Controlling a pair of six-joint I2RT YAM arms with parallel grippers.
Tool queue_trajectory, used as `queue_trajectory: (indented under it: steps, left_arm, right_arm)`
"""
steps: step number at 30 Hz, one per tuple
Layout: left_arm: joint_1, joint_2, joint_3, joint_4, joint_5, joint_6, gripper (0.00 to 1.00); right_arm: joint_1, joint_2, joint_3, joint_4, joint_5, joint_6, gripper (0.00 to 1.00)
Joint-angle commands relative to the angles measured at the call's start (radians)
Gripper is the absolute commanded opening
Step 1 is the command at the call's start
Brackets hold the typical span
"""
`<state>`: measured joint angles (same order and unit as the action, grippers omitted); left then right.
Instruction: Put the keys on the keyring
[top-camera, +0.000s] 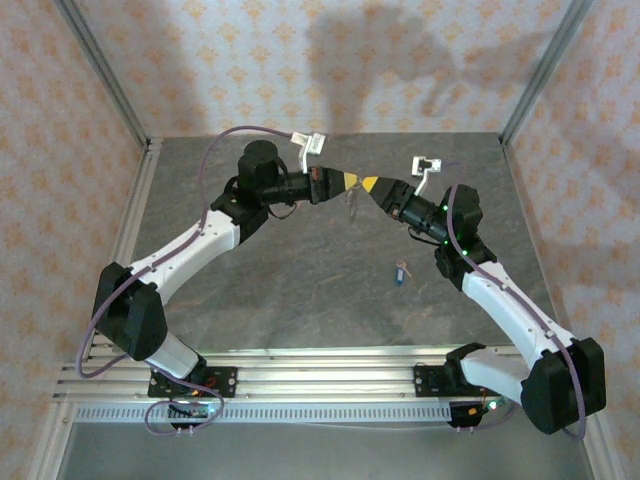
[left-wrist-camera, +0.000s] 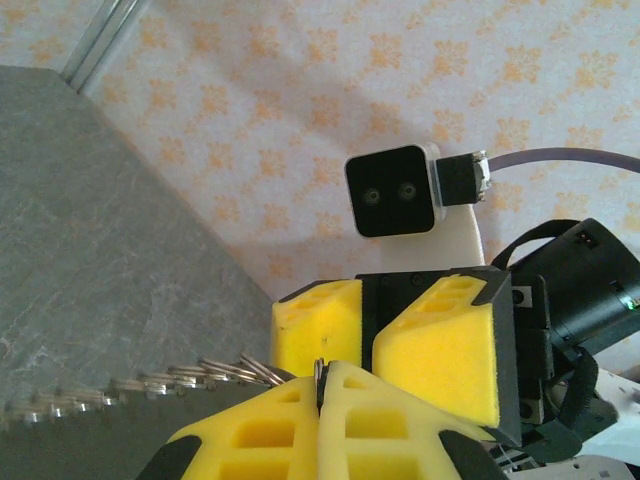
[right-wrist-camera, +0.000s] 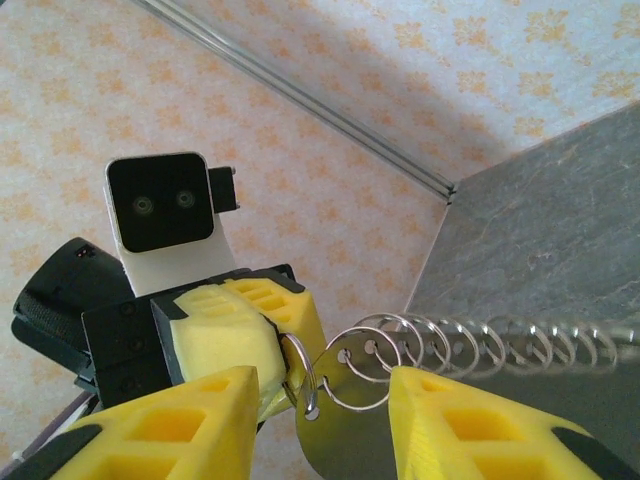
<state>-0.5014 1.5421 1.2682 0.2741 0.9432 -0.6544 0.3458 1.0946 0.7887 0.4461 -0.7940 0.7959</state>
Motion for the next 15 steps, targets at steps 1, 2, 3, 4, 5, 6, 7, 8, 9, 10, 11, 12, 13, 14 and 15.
queue_trajectory:
  steps: [1,2,3,4,5,6,7,8,9,10,11,12,13,14,15]
  left_arm:
    - [0.004,0.003,0.051,0.053,0.073,-0.001,0.00]
    - [0.005,0.007,0.055,0.053,0.077,-0.004,0.00]
    - [0.005,0.010,0.058,0.053,0.082,-0.005,0.00]
    - [0.005,0.013,0.061,0.053,0.086,-0.007,0.00]
    - [0.005,0.014,0.063,0.053,0.090,-0.008,0.00]
    - [0.005,0.015,0.064,0.054,0.092,-0.008,0.00]
    - [0.006,0.017,0.066,0.055,0.093,-0.010,0.00]
    - [0.005,0.018,0.066,0.055,0.095,-0.011,0.00]
    - [0.005,0.019,0.068,0.054,0.096,-0.012,0.00]
    - [0.004,0.019,0.067,0.056,0.095,-0.013,0.00]
    - [0.006,0.018,0.066,0.056,0.095,-0.013,0.00]
    - [0.005,0.019,0.066,0.057,0.095,-0.014,0.00]
    - [0.004,0.019,0.065,0.058,0.095,-0.016,0.00]
    - [0.004,0.019,0.066,0.057,0.095,-0.016,0.00]
    - [0.003,0.020,0.066,0.057,0.094,-0.017,0.00]
  right_arm:
    - [-0.002,-0.017,-0.008,0.075,-0.034,-0.014,0.37]
    - [-0.002,-0.015,-0.009,0.081,-0.037,-0.011,0.37]
    - [-0.001,-0.012,-0.009,0.091,-0.039,-0.006,0.36]
    - [-0.002,-0.009,-0.009,0.100,-0.043,-0.002,0.36]
    - [-0.002,-0.007,-0.009,0.107,-0.047,0.003,0.35]
    - [-0.002,-0.006,-0.009,0.113,-0.049,0.006,0.35]
    - [-0.001,-0.005,-0.009,0.116,-0.051,0.008,0.35]
    - [-0.002,-0.005,-0.008,0.117,-0.052,0.008,0.35]
    - [-0.002,-0.006,-0.007,0.117,-0.053,0.008,0.35]
    - [-0.002,-0.006,-0.006,0.118,-0.054,0.009,0.35]
    - [-0.002,-0.005,-0.005,0.118,-0.056,0.010,0.34]
    - [-0.002,-0.004,-0.004,0.121,-0.057,0.011,0.34]
    - [-0.002,-0.004,-0.003,0.123,-0.058,0.013,0.33]
    - [-0.002,-0.003,-0.002,0.124,-0.061,0.014,0.32]
    - [-0.002,0.000,-0.002,0.127,-0.062,0.016,0.31]
